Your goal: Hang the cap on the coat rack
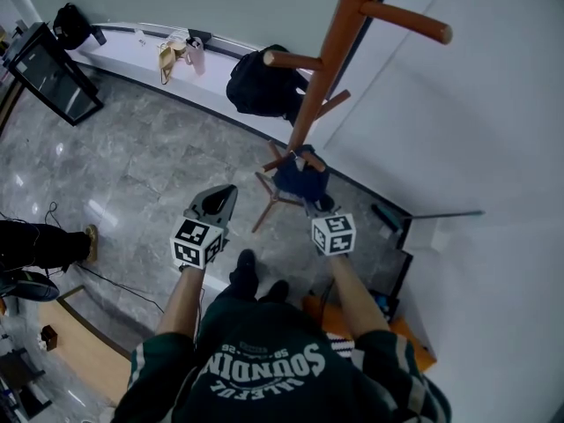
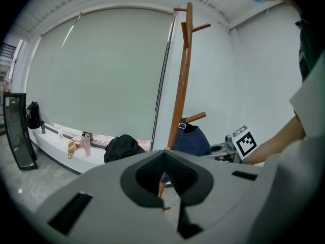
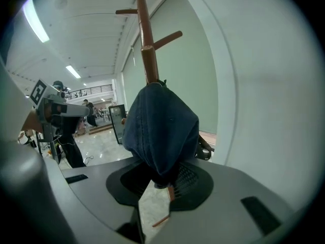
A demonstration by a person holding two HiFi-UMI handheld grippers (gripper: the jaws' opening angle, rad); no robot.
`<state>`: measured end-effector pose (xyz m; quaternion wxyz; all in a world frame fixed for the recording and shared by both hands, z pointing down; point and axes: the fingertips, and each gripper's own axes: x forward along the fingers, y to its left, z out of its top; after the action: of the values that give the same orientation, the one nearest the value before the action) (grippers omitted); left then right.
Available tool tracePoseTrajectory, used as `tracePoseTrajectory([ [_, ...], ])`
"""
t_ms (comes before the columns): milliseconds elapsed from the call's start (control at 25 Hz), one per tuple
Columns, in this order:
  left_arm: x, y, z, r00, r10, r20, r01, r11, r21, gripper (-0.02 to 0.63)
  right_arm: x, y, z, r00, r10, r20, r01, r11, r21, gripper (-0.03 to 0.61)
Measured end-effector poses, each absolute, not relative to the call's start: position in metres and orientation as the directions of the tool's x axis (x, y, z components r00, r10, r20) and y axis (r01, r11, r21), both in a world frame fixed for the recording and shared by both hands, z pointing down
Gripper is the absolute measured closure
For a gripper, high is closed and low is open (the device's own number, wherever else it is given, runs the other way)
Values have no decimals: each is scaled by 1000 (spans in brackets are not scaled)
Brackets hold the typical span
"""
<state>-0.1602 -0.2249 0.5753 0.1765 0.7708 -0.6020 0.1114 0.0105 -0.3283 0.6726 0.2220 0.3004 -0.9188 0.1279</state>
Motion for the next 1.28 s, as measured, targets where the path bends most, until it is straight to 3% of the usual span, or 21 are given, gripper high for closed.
tracePoseTrajectory([
  [200,-162,-220,572,252,-888,386,-967,-210,148,614,15,-329,681,-700,-496,514,-635,761,-130,425],
  [640,-135,-217,562,304,-881,363,-952,-271,140,614,51,-302,680,-659,-543,520,-704,689,-172,413],
  [800,-113,-222,557,340,-871,354,-941,-313,131,614,65,-299,660,-660,-588,467,-719,674,-168,416],
  [920,-99,-229,550,372,-863,343,-928,-352,121,614,74,-299,630,-661,-636,399,-731,666,-150,445],
  [1120,-79,-235,542,399,-857,326,-916,-385,108,614,92,-296,578,-660,-692,290,-743,659,-118,546],
  [1280,-70,-243,534,414,-855,312,-909,-405,95,614,104,-294,535,-657,-726,204,-750,656,-78,577],
])
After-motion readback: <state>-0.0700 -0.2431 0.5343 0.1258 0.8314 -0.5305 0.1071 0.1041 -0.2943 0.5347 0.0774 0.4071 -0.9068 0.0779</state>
